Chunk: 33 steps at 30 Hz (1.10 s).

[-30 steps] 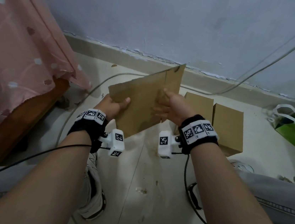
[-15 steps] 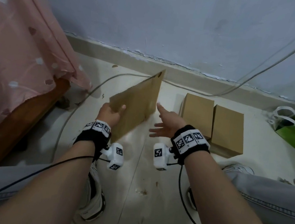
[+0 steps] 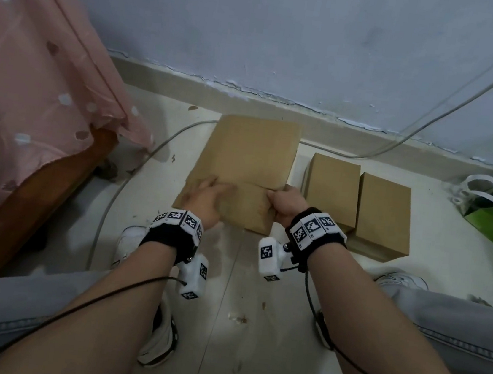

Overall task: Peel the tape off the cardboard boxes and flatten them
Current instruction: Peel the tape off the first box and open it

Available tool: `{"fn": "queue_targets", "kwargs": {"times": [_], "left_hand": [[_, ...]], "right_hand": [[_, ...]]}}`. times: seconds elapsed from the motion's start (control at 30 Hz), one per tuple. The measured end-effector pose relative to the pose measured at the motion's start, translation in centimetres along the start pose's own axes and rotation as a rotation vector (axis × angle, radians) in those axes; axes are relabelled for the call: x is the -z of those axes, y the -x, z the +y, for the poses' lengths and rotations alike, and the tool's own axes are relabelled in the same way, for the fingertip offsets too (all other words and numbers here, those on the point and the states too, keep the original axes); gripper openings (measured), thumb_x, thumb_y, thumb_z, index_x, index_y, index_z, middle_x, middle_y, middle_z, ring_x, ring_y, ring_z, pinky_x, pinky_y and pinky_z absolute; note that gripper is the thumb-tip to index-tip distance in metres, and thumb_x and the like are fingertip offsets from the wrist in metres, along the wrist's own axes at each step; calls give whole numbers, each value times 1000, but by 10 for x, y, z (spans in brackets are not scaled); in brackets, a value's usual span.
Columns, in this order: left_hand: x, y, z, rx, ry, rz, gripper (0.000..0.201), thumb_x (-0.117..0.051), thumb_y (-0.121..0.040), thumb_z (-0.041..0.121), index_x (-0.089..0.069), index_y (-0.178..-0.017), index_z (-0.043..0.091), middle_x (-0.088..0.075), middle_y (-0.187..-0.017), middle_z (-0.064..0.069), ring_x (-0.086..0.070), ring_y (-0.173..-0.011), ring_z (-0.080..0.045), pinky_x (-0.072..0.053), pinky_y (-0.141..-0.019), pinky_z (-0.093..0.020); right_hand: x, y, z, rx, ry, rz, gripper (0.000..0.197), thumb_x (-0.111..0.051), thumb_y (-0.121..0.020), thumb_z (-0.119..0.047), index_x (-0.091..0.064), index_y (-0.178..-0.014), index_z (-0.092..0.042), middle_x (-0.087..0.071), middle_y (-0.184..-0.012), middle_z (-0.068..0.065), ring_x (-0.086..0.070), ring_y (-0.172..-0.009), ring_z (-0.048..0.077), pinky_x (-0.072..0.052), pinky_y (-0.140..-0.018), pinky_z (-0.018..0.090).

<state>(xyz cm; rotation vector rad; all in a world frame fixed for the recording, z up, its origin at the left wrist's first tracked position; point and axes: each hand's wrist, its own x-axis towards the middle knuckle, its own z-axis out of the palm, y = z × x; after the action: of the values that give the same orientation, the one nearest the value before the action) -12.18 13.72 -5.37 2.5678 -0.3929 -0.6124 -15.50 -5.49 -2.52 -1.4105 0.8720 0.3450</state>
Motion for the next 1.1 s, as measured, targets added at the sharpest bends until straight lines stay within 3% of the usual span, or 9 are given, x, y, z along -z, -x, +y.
{"fn": "queue_targets", "kwargs": {"times": [0.17,0.33,0.43,0.53,0.63,0.7,0.83,0.93,1.1], "left_hand": [[1,-7,-22,294,306,97,54,-50,-92,19,-41,-144,28,-51,-138,-19,-52,-121,-38,-42,-103,-38],[-8,-6,-33,561,533,-5,95,-69,-87,25,-1,-155,22,-41,-146,-16,-50,-123,-40,-46,-98,-45],[-8,-1,-35,701,750,-56,98,-81,-73,44,-28,-145,5,-57,-130,-17,-66,-101,-37,-54,-86,-55],[-4,6,-23,615,1194,-139,53,-77,-82,29,-57,-119,-4,-69,-111,-16,-71,-89,-33,-60,-72,-48],[2,-4,-13,611,1330,-1,39,-70,-87,6,-55,-123,0,-67,-113,-20,-69,-92,-35,-60,-62,-43],[7,-8,-16,630,1328,113,50,-72,-82,1,-51,-128,7,-66,-114,-19,-68,-94,-38,-59,-71,-50],[8,-17,-49,604,1083,243,73,-82,-58,10,-57,-124,30,-67,-115,-11,-66,-97,-35,-55,-86,-54],[19,-12,-56,578,1057,264,68,-75,-72,4,-57,-130,36,-69,-114,-8,-67,-98,-32,-54,-89,-51],[35,-4,-49,504,923,226,62,-67,-85,5,-52,-137,34,-68,-114,-6,-65,-101,-30,-54,-92,-46]], "right_hand": [[10,-30,21,-2,219,35,37,-59,-92,-13,-54,-129,-11,-67,-111,11,-67,-100,33,-58,-86,52],[15,-31,38,-65,-55,-19,32,-48,-100,-5,-48,-130,-16,-63,-118,14,-66,-90,31,-58,-73,48],[13,-32,44,-56,-288,-73,38,-39,-103,-1,-44,-139,-12,-56,-135,17,-57,-119,38,-54,-86,52],[2,-25,43,-67,-347,-147,35,-39,-104,-1,-46,-138,-5,-58,-132,23,-53,-126,43,-58,-73,37],[-12,-9,35,-100,-223,-290,28,-52,-101,-7,-51,-128,-3,-73,-93,12,-72,-75,22,-60,-62,31],[-15,-8,28,-103,-97,-218,37,-65,-95,-19,-55,-126,-4,-71,-110,13,-71,-90,27,-60,-69,36],[12,-29,15,-57,38,226,105,-78,-61,-53,-27,-144,-14,-45,-138,6,-52,-116,33,-49,-98,49],[38,-21,1,119,231,477,87,-75,-80,-38,-21,-144,-13,-36,-141,16,-50,-117,36,-48,-100,49],[59,-19,-5,-22,321,200,56,-77,-84,-32,-59,-123,3,-67,-114,14,-65,-103,31,-56,-92,42]]}}
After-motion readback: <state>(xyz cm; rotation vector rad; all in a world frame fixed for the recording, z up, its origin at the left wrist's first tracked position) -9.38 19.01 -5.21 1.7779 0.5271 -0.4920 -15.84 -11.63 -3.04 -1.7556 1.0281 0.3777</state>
